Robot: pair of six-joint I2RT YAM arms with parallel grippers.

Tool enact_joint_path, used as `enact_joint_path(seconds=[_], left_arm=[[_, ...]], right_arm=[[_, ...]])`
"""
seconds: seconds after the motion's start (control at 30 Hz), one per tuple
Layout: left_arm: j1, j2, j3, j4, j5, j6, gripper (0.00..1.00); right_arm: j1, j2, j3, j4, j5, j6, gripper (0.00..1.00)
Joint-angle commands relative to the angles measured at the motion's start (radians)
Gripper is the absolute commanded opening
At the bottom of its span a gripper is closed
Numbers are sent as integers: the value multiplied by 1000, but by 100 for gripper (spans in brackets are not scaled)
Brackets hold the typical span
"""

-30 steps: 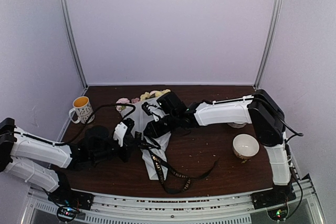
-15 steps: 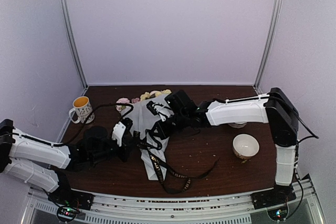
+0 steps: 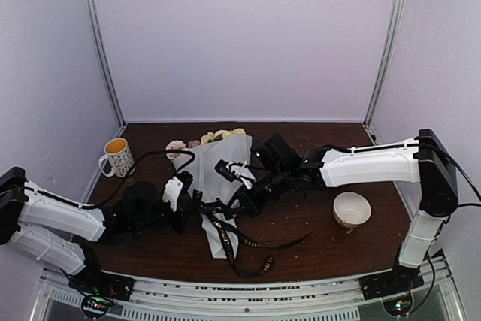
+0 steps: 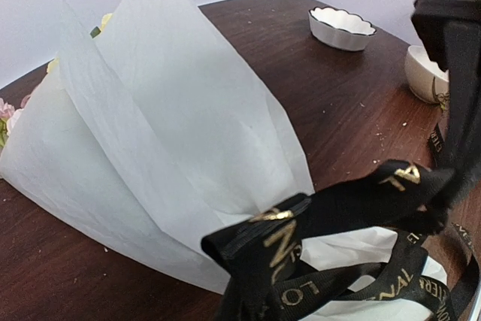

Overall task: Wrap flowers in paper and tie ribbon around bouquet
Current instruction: Adjust the half-tied ribbon on the folded bouquet.

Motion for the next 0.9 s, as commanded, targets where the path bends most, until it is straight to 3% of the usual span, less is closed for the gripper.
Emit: enact_joint_path(seconds=[0.0,0.13,0.37,0.73,0.87], left_arm=[[7,16,24,63,8,9,0],[7,21,25,56,3,11,0],[7,21,27,48,2,15,0],[7,-10,10,49,3,9,0],[7,-14,8,49,4,1,0]], right_arm=[[30,12,-6,-90,-86,-80,0],[31,10,-10,-116,-136,-102,5],[0,-29,55,-289,-58,-229,31],[-30,-15,62,-247,103,-143,39],[-16,-90,-12,-163,148,-109,38]])
